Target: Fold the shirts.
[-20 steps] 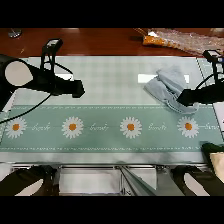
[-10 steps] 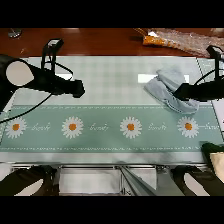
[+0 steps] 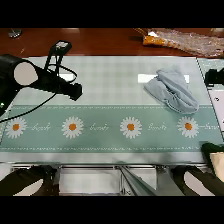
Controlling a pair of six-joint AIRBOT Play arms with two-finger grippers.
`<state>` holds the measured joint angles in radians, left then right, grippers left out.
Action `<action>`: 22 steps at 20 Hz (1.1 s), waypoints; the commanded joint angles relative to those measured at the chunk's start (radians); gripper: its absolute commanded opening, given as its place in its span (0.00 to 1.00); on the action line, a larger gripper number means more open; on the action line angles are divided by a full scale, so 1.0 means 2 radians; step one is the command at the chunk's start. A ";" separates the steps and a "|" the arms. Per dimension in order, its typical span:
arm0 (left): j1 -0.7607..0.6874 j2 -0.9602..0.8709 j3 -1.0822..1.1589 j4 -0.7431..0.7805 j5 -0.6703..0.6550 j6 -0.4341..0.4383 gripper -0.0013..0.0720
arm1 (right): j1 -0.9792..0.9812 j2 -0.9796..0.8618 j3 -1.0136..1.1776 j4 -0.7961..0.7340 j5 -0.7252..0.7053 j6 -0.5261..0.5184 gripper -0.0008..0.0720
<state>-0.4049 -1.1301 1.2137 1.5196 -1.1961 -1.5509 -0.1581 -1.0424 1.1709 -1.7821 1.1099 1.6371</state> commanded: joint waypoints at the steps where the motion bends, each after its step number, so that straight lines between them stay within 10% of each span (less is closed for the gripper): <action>1: 0.000 -0.001 0.000 0.015 0.000 0.016 0.99 | -0.089 -0.082 0.004 0.093 0.088 -0.072 0.82; 4: 0.000 -0.001 0.000 0.015 0.000 0.016 0.99 | -0.127 -0.152 0.004 0.220 0.145 -0.127 0.82; 12: 0.000 -0.001 0.000 0.015 0.000 0.016 0.99 | -0.125 -0.230 0.004 0.212 0.094 -0.072 0.80; 14: 0.000 -0.001 0.000 0.014 0.000 0.016 0.99 | -0.115 -0.245 0.003 0.197 0.085 -0.067 0.58; 16: 0.000 -0.001 0.001 0.015 0.000 0.016 0.99 | -0.090 -0.250 0.004 0.177 0.081 -0.079 0.07; 22: 0.000 0.001 0.071 0.015 -0.018 0.016 0.99 | -0.011 -0.140 0.106 0.213 0.094 -0.158 0.03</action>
<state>-0.4049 -1.1316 1.2778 1.5497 -1.2060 -1.5185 -0.2462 -1.4292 1.2789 -1.4128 1.3037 1.3785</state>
